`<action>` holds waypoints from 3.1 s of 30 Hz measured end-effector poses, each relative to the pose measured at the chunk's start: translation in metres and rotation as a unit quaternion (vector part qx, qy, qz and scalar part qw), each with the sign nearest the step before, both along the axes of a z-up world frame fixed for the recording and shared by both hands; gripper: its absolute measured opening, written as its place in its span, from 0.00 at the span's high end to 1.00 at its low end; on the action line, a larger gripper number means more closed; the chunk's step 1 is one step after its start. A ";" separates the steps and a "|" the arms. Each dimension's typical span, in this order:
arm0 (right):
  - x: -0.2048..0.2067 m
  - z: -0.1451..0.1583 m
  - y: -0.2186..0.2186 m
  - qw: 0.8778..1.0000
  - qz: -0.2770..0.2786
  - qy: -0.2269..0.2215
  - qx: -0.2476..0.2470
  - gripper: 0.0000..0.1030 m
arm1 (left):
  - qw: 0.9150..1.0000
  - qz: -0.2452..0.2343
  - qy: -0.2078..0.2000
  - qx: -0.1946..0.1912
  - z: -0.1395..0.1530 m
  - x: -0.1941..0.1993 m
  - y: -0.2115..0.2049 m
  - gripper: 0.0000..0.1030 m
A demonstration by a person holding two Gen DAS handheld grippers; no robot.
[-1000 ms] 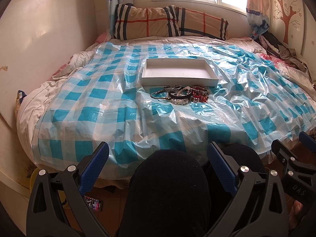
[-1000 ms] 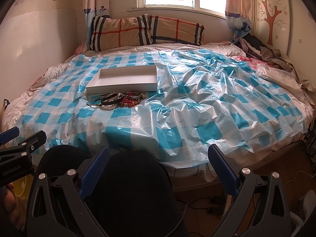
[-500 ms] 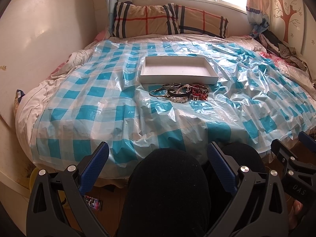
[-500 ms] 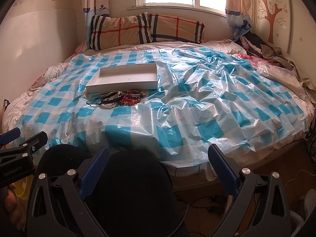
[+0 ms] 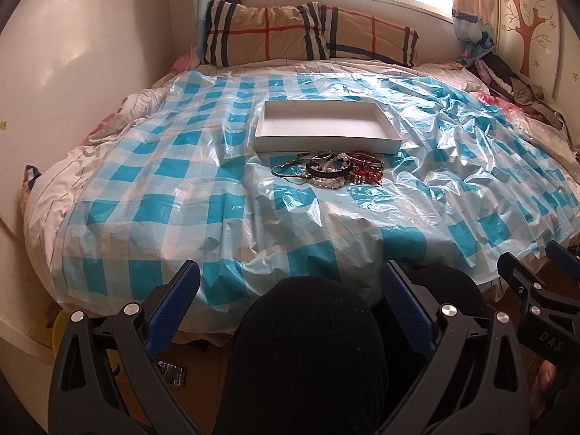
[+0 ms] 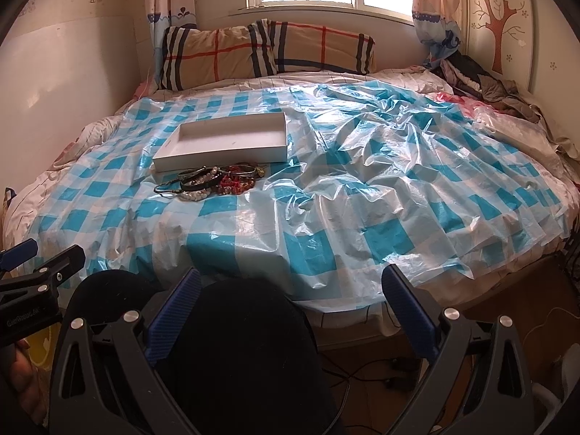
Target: Organize jewelry
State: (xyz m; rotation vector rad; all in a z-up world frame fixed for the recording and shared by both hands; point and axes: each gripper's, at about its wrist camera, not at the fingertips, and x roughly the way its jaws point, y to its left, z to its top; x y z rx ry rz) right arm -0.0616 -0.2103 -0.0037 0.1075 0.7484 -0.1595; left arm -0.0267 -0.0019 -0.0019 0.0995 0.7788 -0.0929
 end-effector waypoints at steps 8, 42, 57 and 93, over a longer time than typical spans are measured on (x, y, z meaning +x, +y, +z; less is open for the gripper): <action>0.024 0.000 -0.010 1.000 0.007 0.004 0.017 0.07 | 1.000 -0.004 0.002 0.010 0.002 0.018 -0.004 0.07; 0.222 -0.046 0.014 0.985 0.159 0.055 -0.042 0.18 | 0.995 -0.077 0.058 0.003 -0.045 0.243 -0.036 0.07; 0.257 -0.067 0.016 0.981 0.177 0.069 -0.042 0.28 | 0.994 -0.078 0.077 0.003 -0.079 0.292 -0.053 0.07; 0.290 -0.086 0.038 0.968 0.228 0.102 -0.009 0.88 | 0.990 -0.078 0.109 -0.034 -0.098 0.258 -0.012 0.43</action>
